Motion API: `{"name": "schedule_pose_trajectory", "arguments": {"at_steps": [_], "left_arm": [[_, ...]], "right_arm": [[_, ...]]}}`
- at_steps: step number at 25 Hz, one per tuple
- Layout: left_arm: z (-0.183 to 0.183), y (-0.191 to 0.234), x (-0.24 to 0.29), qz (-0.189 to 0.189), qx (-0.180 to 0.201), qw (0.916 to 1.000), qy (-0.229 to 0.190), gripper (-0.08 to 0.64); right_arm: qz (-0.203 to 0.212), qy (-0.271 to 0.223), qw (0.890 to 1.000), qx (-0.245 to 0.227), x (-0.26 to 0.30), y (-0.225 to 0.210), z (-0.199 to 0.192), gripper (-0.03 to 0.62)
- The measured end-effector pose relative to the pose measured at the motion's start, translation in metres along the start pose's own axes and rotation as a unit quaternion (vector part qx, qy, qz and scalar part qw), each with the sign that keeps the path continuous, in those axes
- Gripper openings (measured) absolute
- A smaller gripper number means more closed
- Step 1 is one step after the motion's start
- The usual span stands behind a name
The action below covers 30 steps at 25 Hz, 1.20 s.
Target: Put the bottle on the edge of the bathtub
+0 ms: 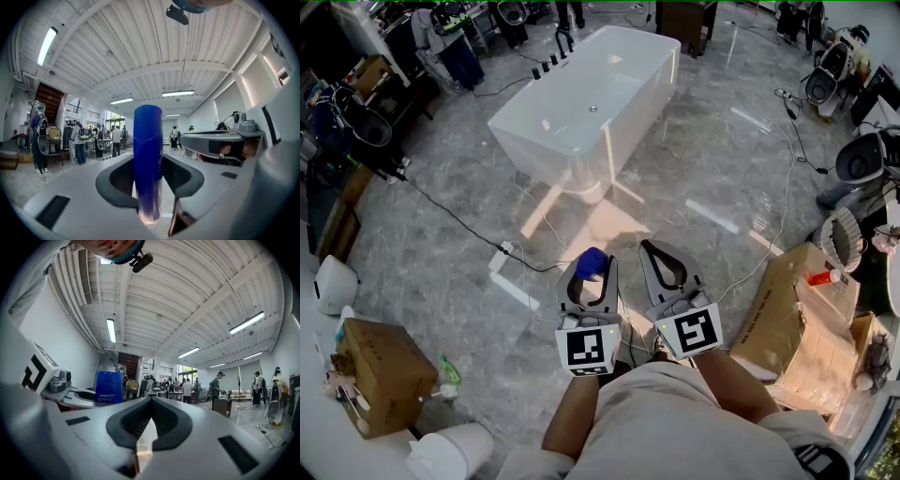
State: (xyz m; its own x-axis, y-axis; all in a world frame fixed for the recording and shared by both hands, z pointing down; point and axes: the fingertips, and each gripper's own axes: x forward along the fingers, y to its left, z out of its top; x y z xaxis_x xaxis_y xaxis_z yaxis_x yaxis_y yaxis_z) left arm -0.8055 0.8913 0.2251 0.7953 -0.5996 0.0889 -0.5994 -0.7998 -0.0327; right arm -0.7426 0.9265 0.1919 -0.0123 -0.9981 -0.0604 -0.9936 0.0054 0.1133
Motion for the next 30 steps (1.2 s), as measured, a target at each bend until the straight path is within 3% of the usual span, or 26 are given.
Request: {"name": "schedule_pose_trajectory", "arguments": {"at_steps": [11, 16, 23, 30], "left_arm": [[-0.002, 0.022, -0.018, 0.01, -0.008, 0.9999, -0.006, 0.173], [-0.007, 0.038, -0.031, 0.013, -0.009, 0.9999, -0.004, 0.173], [-0.016, 0.073, -0.058, 0.015, -0.029, 0.9994, -0.014, 0.173], [-0.027, 0.122, -0.09, 0.01, -0.018, 0.9998, -0.008, 0.173]], "right_arm": [[-0.007, -0.006, 1.0, -0.027, 0.01, 0.025, 0.004, 0.005], [-0.002, -0.014, 1.0, -0.016, 0.017, 0.043, 0.006, 0.005], [0.022, -0.008, 1.0, -0.018, 0.032, 0.088, 0.004, 0.005], [0.057, -0.006, 0.998, -0.01, 0.06, 0.151, 0.003, 0.005]]}}
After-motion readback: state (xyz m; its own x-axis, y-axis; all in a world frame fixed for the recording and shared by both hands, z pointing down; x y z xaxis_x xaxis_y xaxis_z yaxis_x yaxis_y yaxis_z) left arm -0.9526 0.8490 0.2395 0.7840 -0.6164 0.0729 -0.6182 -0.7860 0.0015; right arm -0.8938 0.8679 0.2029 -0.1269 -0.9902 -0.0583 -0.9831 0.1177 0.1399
